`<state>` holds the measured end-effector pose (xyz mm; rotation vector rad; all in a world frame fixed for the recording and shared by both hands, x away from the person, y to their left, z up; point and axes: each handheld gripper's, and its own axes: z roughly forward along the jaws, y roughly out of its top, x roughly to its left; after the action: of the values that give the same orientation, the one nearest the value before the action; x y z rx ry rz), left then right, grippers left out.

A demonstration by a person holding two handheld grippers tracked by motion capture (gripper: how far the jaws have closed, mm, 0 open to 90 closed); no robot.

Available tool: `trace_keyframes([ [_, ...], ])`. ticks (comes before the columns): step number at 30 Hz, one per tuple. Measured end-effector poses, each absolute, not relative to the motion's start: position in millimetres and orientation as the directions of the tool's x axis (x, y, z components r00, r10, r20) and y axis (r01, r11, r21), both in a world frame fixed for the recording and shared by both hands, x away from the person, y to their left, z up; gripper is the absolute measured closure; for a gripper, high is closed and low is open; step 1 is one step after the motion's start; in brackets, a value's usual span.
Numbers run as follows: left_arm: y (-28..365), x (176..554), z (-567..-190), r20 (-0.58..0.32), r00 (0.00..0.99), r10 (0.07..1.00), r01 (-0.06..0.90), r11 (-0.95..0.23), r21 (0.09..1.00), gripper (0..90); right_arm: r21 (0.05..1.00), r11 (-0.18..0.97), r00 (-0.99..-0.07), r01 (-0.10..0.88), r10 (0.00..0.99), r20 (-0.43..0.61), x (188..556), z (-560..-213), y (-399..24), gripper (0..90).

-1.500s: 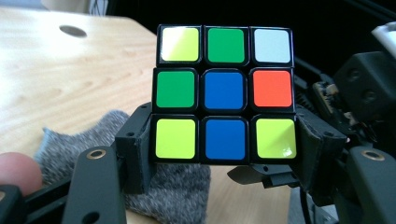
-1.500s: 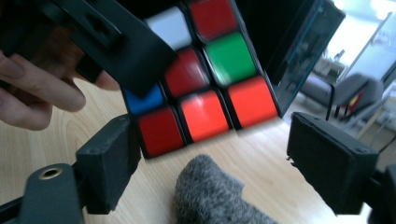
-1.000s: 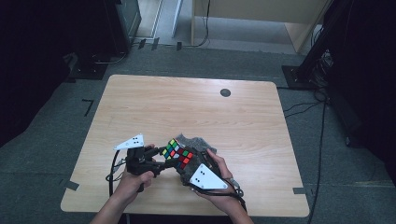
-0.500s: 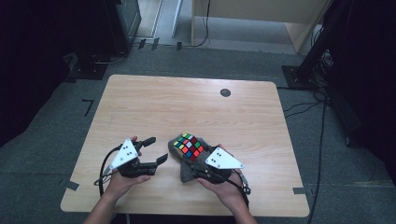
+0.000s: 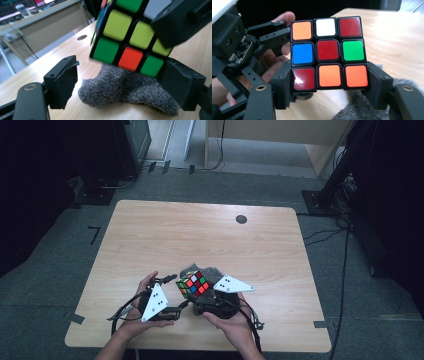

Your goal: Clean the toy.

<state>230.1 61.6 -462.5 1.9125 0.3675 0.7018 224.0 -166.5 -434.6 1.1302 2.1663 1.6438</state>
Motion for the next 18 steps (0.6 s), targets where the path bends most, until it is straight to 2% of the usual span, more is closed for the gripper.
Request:
trace_keyframes([
  [3, 56.1, 225.4, -464.9, 0.38, 0.757, 0.531, -0.102, -0.479, 0.872, 18.5, 0.862, 0.071, -0.679, 0.501, 0.651, 0.341, 225.8, -436.9, -165.1, 34.5],
  [5, 54.1, 223.0, -466.3, 0.404, 0.753, 0.519, -0.122, -0.493, 0.861, 22.9, 0.849, 0.064, -0.676, 0.525, 0.637, 0.37, 228.1, -439.1, -164.9, 34.5],
  [7, 53.2, 221.4, -467.7, 0.424, 0.754, 0.501, -0.142, -0.507, 0.85, 31.5, 0.833, 0.07, -0.671, 0.549, 0.631, 0.389, 229.8, -441.3, -164.5, 34.4],
  [8, 53.4, 221.7, -468.4, 0.426, 0.755, 0.498, -0.141, -0.512, 0.847, 32.2, 0.827, 0.072, -0.671, 0.557, 0.625, 0.398, 231.1, -442.8, -164.4, 34.3],
  [10, 54.4, 224.6, -468.7, 0.401, 0.772, 0.493, -0.114, -0.513, 0.851, 33.5, 0.815, 0.06, -0.666, 0.576, 0.613, 0.425, 233.5, -445.3, -166.5, 33.6],
  [12, 56.2, 228.3, -469.2, 0.38, 0.773, 0.508, -0.078, -0.518, 0.852, 33.6, 0.813, 0.038, -0.665, 0.581, 0.598, 0.447, 236.0, -447.7, -170.2, 26.7],
  [15, 66.4, 237.9, -468.0, 0.304, 0.782, 0.544, -0.005, -0.483, 0.876, 33.7, 0.826, 0.021, -0.668, 0.563, 0.6, 0.44, 239.8, -448.2, -180.5, 21.3],
  [18, 80.2, 248.2, -467.0, 0.251, 0.762, 0.597, 0.06, -0.451, 0.89, 33.8, 0.847, -0.019, -0.656, 0.532, 0.623, 0.426, 243.4, -453.2, -192.4, 22.0],
])
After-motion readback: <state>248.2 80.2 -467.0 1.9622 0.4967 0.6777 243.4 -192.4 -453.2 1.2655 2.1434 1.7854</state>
